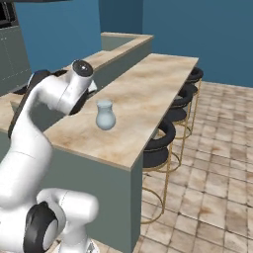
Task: Place the pitcher and cup on the dining counter for serving.
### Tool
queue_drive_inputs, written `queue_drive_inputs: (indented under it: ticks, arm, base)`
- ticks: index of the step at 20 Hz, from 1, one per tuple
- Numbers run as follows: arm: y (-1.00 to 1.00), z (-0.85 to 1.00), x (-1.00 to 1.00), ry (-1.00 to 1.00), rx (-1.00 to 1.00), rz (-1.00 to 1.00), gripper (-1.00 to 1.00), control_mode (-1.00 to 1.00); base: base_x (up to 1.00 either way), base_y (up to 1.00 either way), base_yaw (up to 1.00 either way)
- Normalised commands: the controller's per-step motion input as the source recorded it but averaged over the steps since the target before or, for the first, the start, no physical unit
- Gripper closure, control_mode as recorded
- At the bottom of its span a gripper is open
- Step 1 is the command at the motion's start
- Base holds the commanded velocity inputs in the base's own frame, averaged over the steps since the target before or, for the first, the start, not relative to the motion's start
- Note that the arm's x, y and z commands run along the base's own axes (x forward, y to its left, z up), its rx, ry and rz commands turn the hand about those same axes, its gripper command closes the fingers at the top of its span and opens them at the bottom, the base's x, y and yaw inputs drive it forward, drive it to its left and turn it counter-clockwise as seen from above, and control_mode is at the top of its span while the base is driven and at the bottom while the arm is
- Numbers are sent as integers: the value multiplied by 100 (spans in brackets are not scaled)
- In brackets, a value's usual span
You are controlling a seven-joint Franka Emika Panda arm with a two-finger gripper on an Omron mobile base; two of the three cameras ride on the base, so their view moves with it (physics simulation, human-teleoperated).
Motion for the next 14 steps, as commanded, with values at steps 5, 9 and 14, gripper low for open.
queue_drive_inputs:
  ticks: [5, 9, 14]
  arm:
    - [72, 2, -100, 13, 0, -17, -100, -100]
    - [43, 8, -100, 19, 0, -22, -100, -100]
    - [0, 2, -87, 16, 0, -5, -100, -100]
  base:
    - [0, 0, 0]
    - [0, 0, 0]
    - [0, 0, 0]
